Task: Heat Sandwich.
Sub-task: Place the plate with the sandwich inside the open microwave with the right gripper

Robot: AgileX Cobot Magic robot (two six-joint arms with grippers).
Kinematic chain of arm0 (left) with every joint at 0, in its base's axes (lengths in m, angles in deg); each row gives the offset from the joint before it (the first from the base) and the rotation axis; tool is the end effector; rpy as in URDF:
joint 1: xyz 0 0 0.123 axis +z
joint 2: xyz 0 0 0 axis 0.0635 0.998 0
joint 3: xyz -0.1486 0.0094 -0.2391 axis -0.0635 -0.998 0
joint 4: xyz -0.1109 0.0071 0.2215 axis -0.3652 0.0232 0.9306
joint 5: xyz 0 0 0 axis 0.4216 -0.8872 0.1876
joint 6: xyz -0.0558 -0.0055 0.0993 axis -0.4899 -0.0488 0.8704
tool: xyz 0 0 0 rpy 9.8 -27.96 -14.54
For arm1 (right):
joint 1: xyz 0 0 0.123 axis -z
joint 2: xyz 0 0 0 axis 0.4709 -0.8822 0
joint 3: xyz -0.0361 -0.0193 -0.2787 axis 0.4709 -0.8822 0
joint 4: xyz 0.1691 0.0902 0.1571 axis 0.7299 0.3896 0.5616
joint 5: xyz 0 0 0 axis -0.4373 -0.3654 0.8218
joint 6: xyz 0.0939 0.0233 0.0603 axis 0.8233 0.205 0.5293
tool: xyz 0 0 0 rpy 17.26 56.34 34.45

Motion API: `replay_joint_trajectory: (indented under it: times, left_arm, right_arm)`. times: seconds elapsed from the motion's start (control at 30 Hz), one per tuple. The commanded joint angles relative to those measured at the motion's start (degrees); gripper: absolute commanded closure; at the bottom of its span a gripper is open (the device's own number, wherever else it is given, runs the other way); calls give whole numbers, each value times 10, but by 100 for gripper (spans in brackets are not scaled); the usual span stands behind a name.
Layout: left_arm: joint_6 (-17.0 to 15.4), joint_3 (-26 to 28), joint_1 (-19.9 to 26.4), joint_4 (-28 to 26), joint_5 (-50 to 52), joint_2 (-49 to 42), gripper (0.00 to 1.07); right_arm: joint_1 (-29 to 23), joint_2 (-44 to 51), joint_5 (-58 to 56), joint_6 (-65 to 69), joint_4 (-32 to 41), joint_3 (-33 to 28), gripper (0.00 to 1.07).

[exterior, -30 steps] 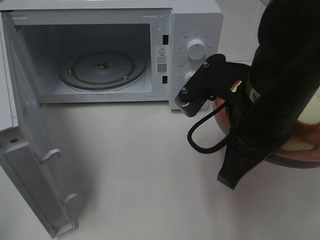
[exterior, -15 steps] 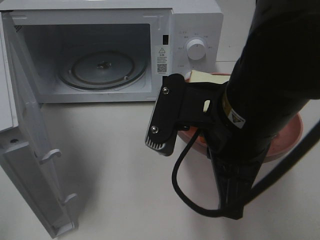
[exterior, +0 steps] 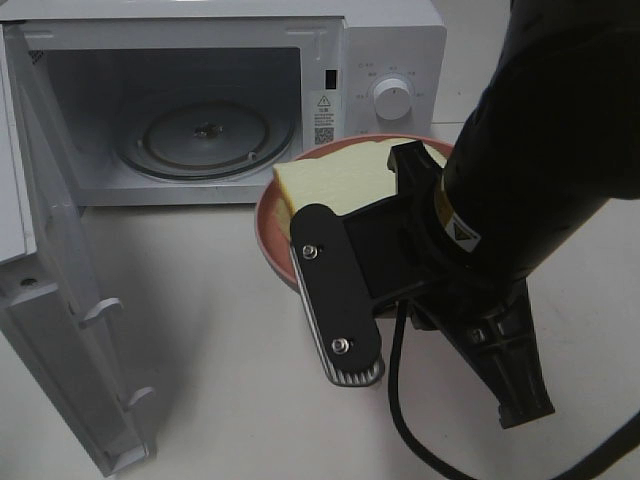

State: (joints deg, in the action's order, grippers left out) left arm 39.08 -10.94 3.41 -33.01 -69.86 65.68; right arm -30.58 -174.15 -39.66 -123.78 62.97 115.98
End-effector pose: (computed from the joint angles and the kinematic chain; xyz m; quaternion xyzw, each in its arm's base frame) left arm 0.0129 -0.0038 0.2694 -0.0054 0.8482 -0.0251 0.5291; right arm 0.1708 0.2206 0.2191 -0.7853 0.5877 -0.1254 0.1489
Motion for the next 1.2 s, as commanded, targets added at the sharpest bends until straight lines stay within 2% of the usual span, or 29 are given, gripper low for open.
replay_joint_trajectory:
  times: [0.03,0.27,0.43,0.83,1.2]
  left_arm:
    - [1,-1,-4,-1,-3,-13,39]
    - [1,-1,-4,-1,-3,-13,39]
    - [1,-1,-4,-1,-3,-13,39]
    - [1,-1,-4,-1,-3,-13,39]
    - [1,-1,-4,-1,-3,-13,39]
  right_arm:
    - [-2,-5,26,-32,-18,0,107]
    - [-2,-33,50,-36,-19,1,107]
    - [1,-34,119,-74,7,1,107]
    - [7,-63,124,-100,24,14,107]
    - [21,-129,127,-125,25,100,107]
